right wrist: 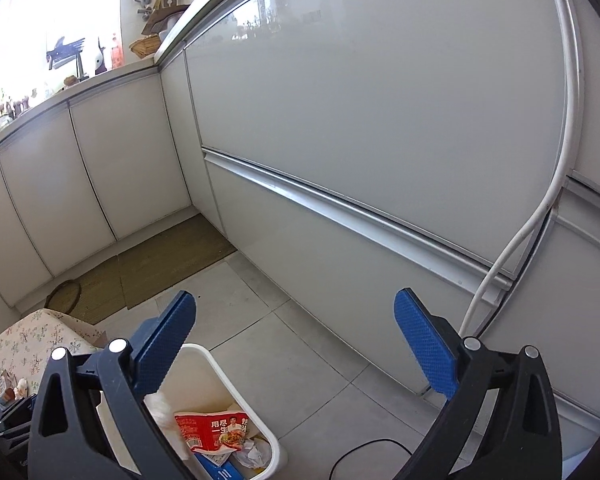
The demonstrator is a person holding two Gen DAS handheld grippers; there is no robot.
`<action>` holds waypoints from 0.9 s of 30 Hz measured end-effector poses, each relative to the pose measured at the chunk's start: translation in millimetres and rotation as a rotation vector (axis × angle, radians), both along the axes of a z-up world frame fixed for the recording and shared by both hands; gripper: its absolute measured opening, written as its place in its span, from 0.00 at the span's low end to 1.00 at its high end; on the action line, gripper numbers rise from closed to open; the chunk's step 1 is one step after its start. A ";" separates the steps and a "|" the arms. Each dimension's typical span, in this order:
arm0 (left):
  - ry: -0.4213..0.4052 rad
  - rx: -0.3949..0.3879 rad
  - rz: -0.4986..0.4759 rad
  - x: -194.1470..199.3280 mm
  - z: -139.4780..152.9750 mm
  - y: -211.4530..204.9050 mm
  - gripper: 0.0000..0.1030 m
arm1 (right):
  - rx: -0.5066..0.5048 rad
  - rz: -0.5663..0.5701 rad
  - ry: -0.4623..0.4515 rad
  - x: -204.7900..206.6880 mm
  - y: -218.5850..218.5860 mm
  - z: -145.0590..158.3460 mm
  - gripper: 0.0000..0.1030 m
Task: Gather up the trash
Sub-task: 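Carry the red noodle cup with the right gripper into the bin while the left gripper drops the bag in, then move both tools back over the table toward the plastic bottle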
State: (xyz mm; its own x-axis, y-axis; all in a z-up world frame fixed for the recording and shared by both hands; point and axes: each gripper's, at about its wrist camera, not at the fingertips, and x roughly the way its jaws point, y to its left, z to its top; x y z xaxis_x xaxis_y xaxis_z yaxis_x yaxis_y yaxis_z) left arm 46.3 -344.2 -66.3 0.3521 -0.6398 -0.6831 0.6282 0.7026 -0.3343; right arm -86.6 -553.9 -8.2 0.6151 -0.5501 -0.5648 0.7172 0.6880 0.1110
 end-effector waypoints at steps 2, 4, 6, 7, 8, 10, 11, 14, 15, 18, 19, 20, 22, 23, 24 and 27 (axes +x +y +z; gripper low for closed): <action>-0.010 0.010 0.018 0.6 1.0 4.2 0.82 | -0.015 0.012 0.012 3.7 4.1 0.5 0.94; -0.018 0.020 0.043 1.4 3.2 9.7 0.89 | -0.028 0.026 0.022 8.6 10.2 1.2 0.94; -0.029 0.033 0.063 2.6 5.3 15.4 0.91 | -0.037 0.037 0.032 13.8 16.3 1.5 0.94; -0.038 0.046 0.075 3.6 6.1 18.8 0.92 | -0.042 0.045 0.039 16.3 20.4 1.3 0.94; -0.049 0.062 0.089 4.2 7.0 21.9 0.93 | -0.045 0.052 0.045 19.2 23.8 1.0 0.94; -0.072 0.089 0.114 6.6 7.8 30.7 0.93 | -0.051 0.071 0.060 24.6 32.6 -0.2 0.94; -0.082 0.100 0.127 6.4 9.2 35.2 0.93 | -0.056 0.084 0.069 28.0 37.7 -0.9 0.94; -0.098 0.127 0.156 11.2 12.5 50.0 0.93 | -0.062 0.125 0.099 40.7 54.1 -3.3 0.94; -0.106 0.135 0.165 13.2 13.4 56.1 0.93 | -0.061 0.140 0.107 44.8 59.1 -4.1 0.94; -0.133 0.161 0.201 16.4 15.4 76.0 0.93 | -0.060 0.182 0.129 57.2 79.3 -7.1 0.94; -0.137 0.168 0.215 18.3 15.5 84.0 0.93 | -0.063 0.199 0.133 62.0 87.5 -7.5 0.94; -0.138 0.173 0.226 19.8 15.6 91.8 0.93 | -0.067 0.216 0.138 65.8 95.3 -8.2 0.94; -0.137 0.184 0.258 24.3 15.6 109.3 0.93 | -0.076 0.250 0.148 75.7 112.4 -9.7 0.94; -0.137 0.191 0.280 27.3 15.6 120.4 0.93 | -0.077 0.271 0.152 81.3 121.5 -10.4 0.94; -0.135 0.195 0.300 30.5 15.6 130.7 0.93 | -0.077 0.289 0.154 85.2 130.2 -11.3 0.94; -0.121 0.198 0.361 38.1 15.0 162.1 0.93 | -0.086 0.337 0.160 98.1 156.0 -11.6 0.94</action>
